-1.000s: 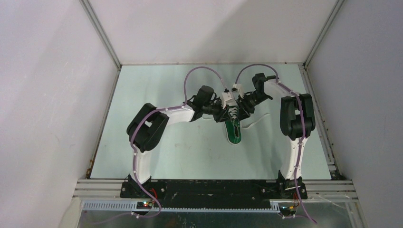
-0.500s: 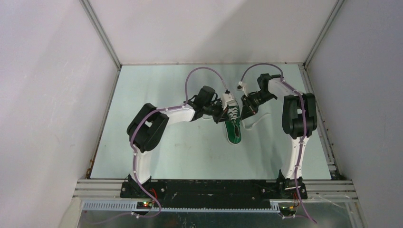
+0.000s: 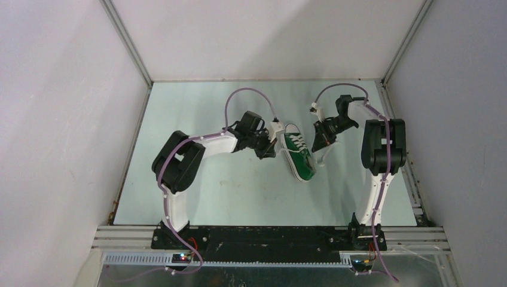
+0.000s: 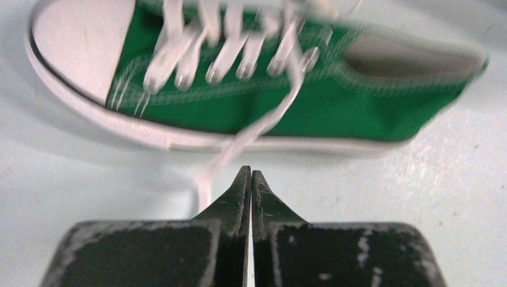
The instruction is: Tie the shoes
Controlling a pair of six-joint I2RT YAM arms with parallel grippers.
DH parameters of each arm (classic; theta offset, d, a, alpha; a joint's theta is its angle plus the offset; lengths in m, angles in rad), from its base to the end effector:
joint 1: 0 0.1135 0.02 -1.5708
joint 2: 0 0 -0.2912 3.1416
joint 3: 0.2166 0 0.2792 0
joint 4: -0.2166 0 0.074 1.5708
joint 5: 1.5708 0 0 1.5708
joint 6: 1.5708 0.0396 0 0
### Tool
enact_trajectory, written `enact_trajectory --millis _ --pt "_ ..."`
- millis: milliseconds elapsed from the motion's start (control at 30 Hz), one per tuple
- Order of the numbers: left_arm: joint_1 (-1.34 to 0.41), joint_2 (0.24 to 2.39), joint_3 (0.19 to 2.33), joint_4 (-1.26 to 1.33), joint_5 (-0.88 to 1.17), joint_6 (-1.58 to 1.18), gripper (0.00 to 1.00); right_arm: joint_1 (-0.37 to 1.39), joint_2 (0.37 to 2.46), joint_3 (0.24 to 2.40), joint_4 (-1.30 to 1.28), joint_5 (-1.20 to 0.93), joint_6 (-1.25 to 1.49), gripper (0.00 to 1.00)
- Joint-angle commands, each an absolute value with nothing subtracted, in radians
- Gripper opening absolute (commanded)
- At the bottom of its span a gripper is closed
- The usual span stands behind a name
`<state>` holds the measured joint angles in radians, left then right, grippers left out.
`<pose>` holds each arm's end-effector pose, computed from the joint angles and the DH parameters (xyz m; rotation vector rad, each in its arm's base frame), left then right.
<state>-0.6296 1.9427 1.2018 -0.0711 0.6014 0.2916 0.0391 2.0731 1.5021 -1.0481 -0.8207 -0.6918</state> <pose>0.3432 -0.2777 0.1676 1.3061 1.9778 -0.8768 0.4157 0.0453 0.1710 -0.9381 2.5310 1.1331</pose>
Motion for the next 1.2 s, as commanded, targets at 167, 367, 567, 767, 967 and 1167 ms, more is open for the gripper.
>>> enact_trajectory --millis 167,367,567,767,967,1167 --pt "-0.626 1.814 1.128 0.116 0.624 0.165 0.21 0.061 2.019 1.489 -1.021 -0.834 -0.647 0.00" --pt "-0.664 1.833 1.172 0.205 0.691 0.216 0.42 0.079 2.029 1.491 -1.019 -0.853 -0.633 0.00" --pt "-0.697 1.957 1.314 0.004 0.703 0.414 0.51 0.089 2.033 1.501 -1.017 -0.857 -0.624 0.00" --pt "-0.715 2.013 1.377 -0.092 0.682 0.433 0.52 0.090 2.034 1.501 -1.016 -0.864 -0.619 0.00" --pt "-0.743 2.052 1.448 -0.183 0.627 0.469 0.49 0.091 2.039 1.504 -1.013 -0.871 -0.610 0.00" --pt "-0.746 2.072 1.486 -0.259 0.663 0.484 0.05 0.095 2.038 1.506 -0.992 -0.858 -0.573 0.00"
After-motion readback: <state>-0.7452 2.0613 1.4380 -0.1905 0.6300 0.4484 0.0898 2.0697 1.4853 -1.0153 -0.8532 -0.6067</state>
